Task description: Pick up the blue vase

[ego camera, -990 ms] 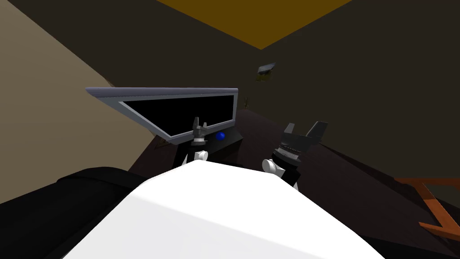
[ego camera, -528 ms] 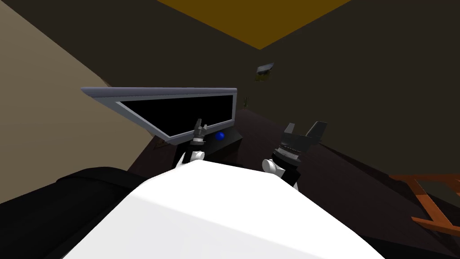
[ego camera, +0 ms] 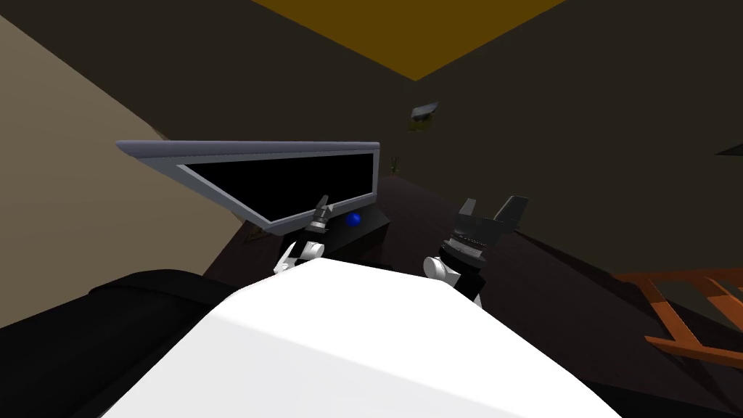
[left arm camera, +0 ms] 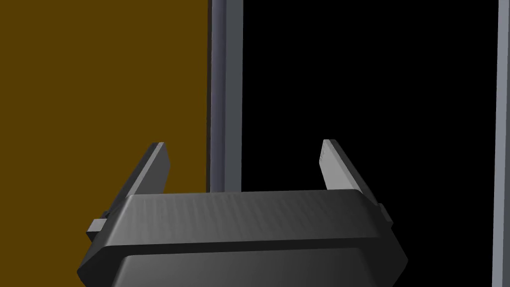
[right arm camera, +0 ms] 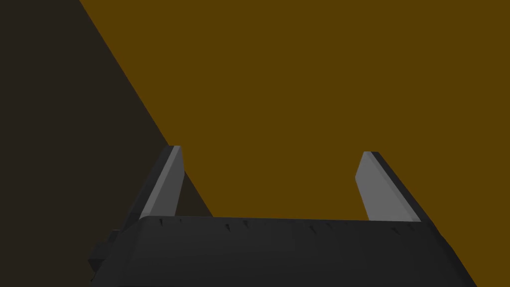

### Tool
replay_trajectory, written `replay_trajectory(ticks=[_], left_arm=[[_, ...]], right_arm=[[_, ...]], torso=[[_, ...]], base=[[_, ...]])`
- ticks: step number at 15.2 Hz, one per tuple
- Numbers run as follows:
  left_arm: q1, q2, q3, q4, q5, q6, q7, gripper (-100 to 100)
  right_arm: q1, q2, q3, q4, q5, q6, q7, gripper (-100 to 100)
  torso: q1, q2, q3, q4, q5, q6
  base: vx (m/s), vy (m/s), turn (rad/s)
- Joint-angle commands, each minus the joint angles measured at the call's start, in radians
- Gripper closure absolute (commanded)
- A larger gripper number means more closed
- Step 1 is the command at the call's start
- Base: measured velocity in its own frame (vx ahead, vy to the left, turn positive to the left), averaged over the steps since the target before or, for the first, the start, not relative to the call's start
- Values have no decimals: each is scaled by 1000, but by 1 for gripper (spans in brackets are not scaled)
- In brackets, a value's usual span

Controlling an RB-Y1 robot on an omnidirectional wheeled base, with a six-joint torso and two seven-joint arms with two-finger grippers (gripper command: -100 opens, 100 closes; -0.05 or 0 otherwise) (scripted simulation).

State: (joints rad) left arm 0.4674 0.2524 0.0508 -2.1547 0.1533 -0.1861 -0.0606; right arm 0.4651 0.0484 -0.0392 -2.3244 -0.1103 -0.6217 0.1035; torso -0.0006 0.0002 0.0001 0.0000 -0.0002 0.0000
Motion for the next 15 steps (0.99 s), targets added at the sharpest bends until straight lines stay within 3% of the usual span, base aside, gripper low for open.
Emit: replay_trajectory(ticks=[1,2,3,5,6,7,10,15], left_arm=[[-4,38,19,17,21,50,-8,-100],[-4,38,19,17,21,65,-8,-100],[-9,71,37,35,41,88,-14,-100],[-9,71,37,35,41,119,-14,-100],[-15,103,56,54,63,152,-20,-100],[-15,103,56,54,63,176,-20,-100],[-27,162,95,98,108,257,-32,-100],[-33,190,115,121,132,356,-37,-100]], right_arm=[[0,0,0,0,0,0,0,0],[0,0,0,0,0,0,0,0],[0,0,0,0,0,0,0,0],[0,0,0,0,0,0,0,0],[0,0,0,0,0,0,0,0],[0,0,0,0,0,0,0,0],[0,0,0,0,0,0,0,0],[0,0,0,0,0,0,0,0]], torso=[[0,0,0,0,0,0],[0,0,0,0,0,0],[0,0,0,0,0,0],[0,0,0,0,0,0],[0,0,0,0,0,0],[0,0,0,0,0,0],[0,-1,-1,0,0,0],[0,-1,-1,0,0,0]], base=[[-1,-14,-53],[-1,-14,-61],[1,-19,-83],[2,-15,-41],[3,-17,-66],[4,-17,-72],[7,-23,-91],[12,-15,-68]])
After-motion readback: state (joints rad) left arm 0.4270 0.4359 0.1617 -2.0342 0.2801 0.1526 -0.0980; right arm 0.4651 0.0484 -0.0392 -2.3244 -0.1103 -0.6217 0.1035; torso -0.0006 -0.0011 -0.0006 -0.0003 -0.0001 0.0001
